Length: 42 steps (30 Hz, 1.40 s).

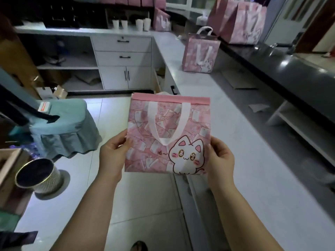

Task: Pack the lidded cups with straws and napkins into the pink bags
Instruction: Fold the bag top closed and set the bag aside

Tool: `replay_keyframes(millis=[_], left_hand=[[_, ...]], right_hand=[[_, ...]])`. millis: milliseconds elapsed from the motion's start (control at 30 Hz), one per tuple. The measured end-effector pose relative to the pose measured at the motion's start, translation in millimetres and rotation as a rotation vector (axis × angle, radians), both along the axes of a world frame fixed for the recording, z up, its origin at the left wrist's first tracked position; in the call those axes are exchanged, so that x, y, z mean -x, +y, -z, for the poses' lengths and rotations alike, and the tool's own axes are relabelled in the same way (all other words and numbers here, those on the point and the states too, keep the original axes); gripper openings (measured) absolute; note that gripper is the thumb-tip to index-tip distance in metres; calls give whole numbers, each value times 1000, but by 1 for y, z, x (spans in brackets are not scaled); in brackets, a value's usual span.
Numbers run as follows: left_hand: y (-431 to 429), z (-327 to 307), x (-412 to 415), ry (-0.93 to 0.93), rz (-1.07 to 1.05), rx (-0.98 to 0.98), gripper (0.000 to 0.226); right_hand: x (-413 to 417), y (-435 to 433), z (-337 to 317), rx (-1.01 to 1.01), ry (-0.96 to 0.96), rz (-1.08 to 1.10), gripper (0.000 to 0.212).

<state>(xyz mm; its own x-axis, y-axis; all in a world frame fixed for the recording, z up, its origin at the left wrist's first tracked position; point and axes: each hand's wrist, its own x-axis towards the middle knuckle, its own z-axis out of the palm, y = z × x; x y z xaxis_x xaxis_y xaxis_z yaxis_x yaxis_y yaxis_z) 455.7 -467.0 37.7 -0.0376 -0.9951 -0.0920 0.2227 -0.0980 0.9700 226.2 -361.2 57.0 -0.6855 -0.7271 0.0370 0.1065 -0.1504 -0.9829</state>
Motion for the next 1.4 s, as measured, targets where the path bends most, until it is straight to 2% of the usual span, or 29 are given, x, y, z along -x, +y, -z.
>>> replay_keyframes(millis=[233,500,633,800,933,1133,1267,1400], left_hand=[[-124,-2,-40,38,-34,16,35],[-199,34,-63,22,-102,-105,35],[-242,44,-72,-13,-169,-142,41],[-314,45,-76,-11,-176,-132,50],[-400,17,-54,-20,-196,-70,51],[-556,-65,-12,-99,-230,51,43],[-644,-108,18,-61,-206,149,42],[-725,-137,52,-8,-194,168,40]], right_hand=[[-42,-126,2,18,-42,-28,18],[-51,-213,31,-90,-79,-53,24],[-52,-271,44,-134,-138,-132,24],[-35,-365,54,-117,-110,-261,24],[-13,-471,42,-51,-119,-338,25],[38,-633,-23,84,-97,-381,26],[66,-720,-68,204,-84,-372,26],[102,-783,-109,282,-31,-302,27]])
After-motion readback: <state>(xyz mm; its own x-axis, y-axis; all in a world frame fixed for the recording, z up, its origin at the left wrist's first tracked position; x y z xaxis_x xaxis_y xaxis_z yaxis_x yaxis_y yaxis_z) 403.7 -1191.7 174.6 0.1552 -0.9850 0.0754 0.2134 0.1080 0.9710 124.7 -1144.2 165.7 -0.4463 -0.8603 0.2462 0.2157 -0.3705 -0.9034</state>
